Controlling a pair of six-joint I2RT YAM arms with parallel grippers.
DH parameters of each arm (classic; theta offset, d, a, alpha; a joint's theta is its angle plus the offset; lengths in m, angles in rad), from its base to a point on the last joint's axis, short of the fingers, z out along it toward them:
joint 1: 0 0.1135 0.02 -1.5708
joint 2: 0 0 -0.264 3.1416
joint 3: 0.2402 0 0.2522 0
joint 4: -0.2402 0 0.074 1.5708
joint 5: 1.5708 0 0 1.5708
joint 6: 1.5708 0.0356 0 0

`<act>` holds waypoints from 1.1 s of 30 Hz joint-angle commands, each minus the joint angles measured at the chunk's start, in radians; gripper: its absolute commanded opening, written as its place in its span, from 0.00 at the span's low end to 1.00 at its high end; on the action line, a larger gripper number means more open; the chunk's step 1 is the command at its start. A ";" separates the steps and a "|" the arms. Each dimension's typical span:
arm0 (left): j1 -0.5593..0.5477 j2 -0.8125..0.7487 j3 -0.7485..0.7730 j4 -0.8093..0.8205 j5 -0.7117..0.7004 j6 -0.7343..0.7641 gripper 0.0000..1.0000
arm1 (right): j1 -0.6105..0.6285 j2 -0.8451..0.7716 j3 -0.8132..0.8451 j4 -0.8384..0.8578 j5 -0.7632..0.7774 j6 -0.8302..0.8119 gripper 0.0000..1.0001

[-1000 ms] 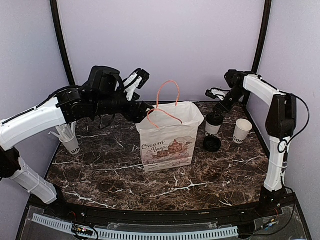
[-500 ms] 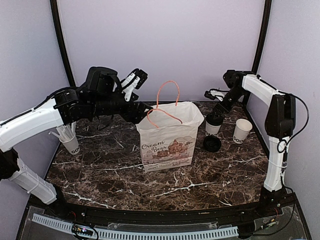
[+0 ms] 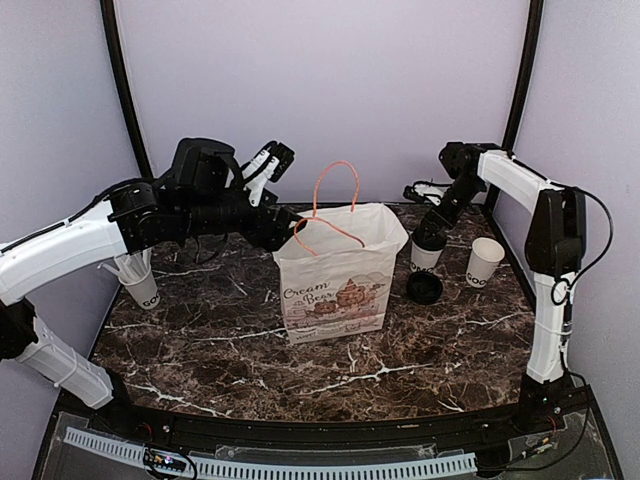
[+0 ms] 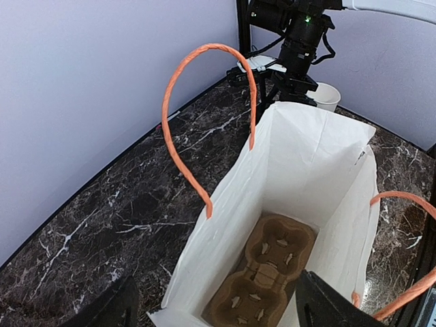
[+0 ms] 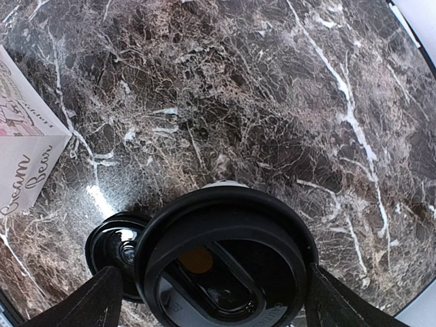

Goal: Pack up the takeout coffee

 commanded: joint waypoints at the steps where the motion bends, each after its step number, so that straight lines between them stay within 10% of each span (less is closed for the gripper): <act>1: 0.005 -0.033 -0.013 0.025 0.012 -0.013 0.82 | 0.002 0.015 0.021 -0.016 0.015 0.011 0.91; 33: 0.006 -0.091 -0.022 0.004 -0.038 -0.013 0.82 | 0.040 -0.099 -0.009 -0.034 0.075 0.026 0.67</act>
